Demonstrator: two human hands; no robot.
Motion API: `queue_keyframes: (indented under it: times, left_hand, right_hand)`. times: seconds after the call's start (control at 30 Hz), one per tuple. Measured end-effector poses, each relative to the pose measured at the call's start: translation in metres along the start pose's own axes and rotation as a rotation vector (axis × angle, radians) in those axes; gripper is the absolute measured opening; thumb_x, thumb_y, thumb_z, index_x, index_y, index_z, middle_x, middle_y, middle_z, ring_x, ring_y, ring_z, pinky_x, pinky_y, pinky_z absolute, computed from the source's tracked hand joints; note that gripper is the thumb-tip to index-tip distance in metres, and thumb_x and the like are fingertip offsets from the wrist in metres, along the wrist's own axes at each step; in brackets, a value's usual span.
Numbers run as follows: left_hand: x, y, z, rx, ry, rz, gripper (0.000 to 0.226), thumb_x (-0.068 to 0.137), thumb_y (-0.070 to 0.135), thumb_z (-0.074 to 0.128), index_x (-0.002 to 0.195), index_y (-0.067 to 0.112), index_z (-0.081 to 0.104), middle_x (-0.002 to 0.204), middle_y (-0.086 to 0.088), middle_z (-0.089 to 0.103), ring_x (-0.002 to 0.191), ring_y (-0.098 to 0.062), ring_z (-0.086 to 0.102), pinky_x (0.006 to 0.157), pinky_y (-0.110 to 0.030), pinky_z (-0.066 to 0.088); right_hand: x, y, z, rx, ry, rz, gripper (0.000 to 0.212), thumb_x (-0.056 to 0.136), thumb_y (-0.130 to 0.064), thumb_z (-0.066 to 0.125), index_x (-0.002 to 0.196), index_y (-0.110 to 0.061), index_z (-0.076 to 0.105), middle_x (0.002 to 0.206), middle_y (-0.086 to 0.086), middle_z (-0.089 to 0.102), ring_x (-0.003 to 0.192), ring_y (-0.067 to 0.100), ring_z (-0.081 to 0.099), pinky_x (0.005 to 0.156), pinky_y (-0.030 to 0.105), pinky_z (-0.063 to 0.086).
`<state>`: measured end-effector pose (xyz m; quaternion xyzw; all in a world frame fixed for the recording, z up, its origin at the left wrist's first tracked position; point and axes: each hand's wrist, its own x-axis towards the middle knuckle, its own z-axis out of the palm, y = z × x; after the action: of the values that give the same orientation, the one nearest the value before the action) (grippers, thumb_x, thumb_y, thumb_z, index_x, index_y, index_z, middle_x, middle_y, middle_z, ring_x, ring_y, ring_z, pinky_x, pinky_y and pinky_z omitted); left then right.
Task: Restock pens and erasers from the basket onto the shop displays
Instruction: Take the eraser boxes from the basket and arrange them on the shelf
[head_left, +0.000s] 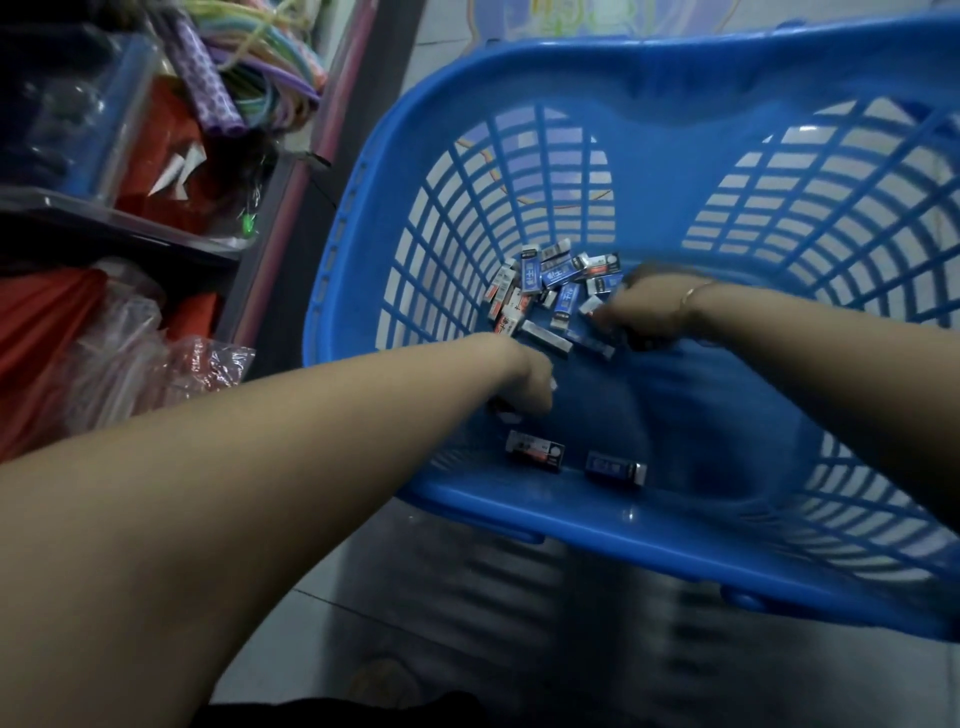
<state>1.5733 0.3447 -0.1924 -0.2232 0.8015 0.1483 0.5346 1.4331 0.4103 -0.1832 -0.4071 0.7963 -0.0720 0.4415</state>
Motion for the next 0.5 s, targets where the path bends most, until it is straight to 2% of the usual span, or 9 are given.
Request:
queue_keyframes:
  times: [0.03,0.1,0.17,0.2,0.23,0.3,0.37,0.43,0.5]
  left_hand:
    - [0.0,0.005,0.001,0.052,-0.003,0.032,0.02,0.092,0.02,0.047,0.08,0.01,0.059,0.081,-0.007,0.062,0.069,-0.023,0.054,0.06,-0.029,0.044]
    - [0.0,0.016,0.006,0.185,-0.021,0.086,0.021,0.095,0.023,0.044,0.081,0.011,0.053,0.073,-0.003,0.052,0.065,-0.02,0.051,0.06,-0.03,0.043]
    - [0.0,0.023,0.014,0.255,-0.04,0.122,0.016,0.095,0.022,0.046,0.094,0.01,0.057,0.074,-0.001,0.055,0.062,-0.019,0.053,0.055,-0.027,0.043]
    - [0.0,0.025,0.018,0.287,-0.039,0.137,0.019,0.096,0.021,0.046,0.103,0.009,0.058,0.083,-0.003,0.061,0.066,-0.021,0.056,0.055,-0.027,0.042]
    - [0.001,0.026,0.021,0.33,-0.022,0.151,0.024,0.096,0.022,0.046,0.113,0.007,0.057,0.098,-0.006,0.064,0.077,-0.024,0.059,0.059,-0.028,0.042]
    - [0.004,0.028,0.027,0.405,0.036,0.18,0.036,0.097,0.025,0.047,0.128,0.008,0.05,0.124,-0.01,0.059,0.105,-0.029,0.059,0.073,-0.032,0.045]
    - [0.007,0.027,0.028,0.472,0.112,0.211,0.038,0.097,0.029,0.048,0.13,0.012,0.051,0.13,-0.009,0.057,0.112,-0.03,0.057,0.076,-0.038,0.047]
    - [0.009,0.028,0.029,0.492,0.177,0.27,0.034,0.098,0.03,0.047,0.124,0.012,0.056,0.125,-0.009,0.06,0.107,-0.03,0.06,0.068,-0.036,0.044]
    - [0.009,0.028,0.028,0.43,0.155,0.296,0.032,0.099,0.031,0.045,0.12,0.011,0.058,0.12,-0.011,0.062,0.102,-0.031,0.061,0.066,-0.034,0.041]
  right_hand:
    - [0.004,0.0,-0.007,0.172,0.045,0.031,0.017,0.073,-0.024,0.06,0.06,-0.013,0.055,0.051,0.006,0.054,0.05,0.022,0.048,0.051,0.021,0.039]
    - [0.015,0.0,-0.011,0.288,0.123,0.08,0.004,0.074,-0.014,0.059,0.072,-0.01,0.057,0.064,0.011,0.055,0.055,0.023,0.048,0.052,0.024,0.041]
    - [0.026,0.002,-0.004,0.182,0.221,0.09,0.009,0.08,-0.014,0.058,0.088,-0.01,0.06,0.083,0.013,0.058,0.072,0.027,0.055,0.063,0.027,0.042]
    - [0.03,0.003,0.001,0.125,0.263,0.084,0.013,0.084,-0.017,0.056,0.095,-0.01,0.06,0.092,0.015,0.059,0.082,0.03,0.056,0.069,0.028,0.042]
    - [0.033,0.003,0.006,0.087,0.274,0.067,0.015,0.087,-0.019,0.055,0.098,-0.01,0.059,0.099,0.016,0.06,0.09,0.031,0.057,0.073,0.029,0.041]
    - [0.035,0.004,0.017,-0.017,0.231,0.036,0.015,0.087,-0.025,0.055,0.097,-0.014,0.056,0.11,0.015,0.06,0.101,0.032,0.057,0.077,0.031,0.042]
    - [0.037,0.006,0.028,-0.193,0.198,0.039,0.022,0.086,-0.032,0.058,0.102,-0.018,0.056,0.118,0.012,0.059,0.108,0.031,0.057,0.078,0.031,0.042]
    - [0.037,0.006,0.035,-0.354,0.22,0.028,0.033,0.087,-0.032,0.058,0.116,-0.017,0.056,0.127,0.009,0.055,0.114,0.029,0.056,0.079,0.032,0.041]
    - [0.038,0.004,0.039,-0.45,0.24,-0.002,0.036,0.089,-0.03,0.056,0.122,-0.016,0.053,0.13,0.007,0.053,0.115,0.028,0.056,0.079,0.032,0.041]
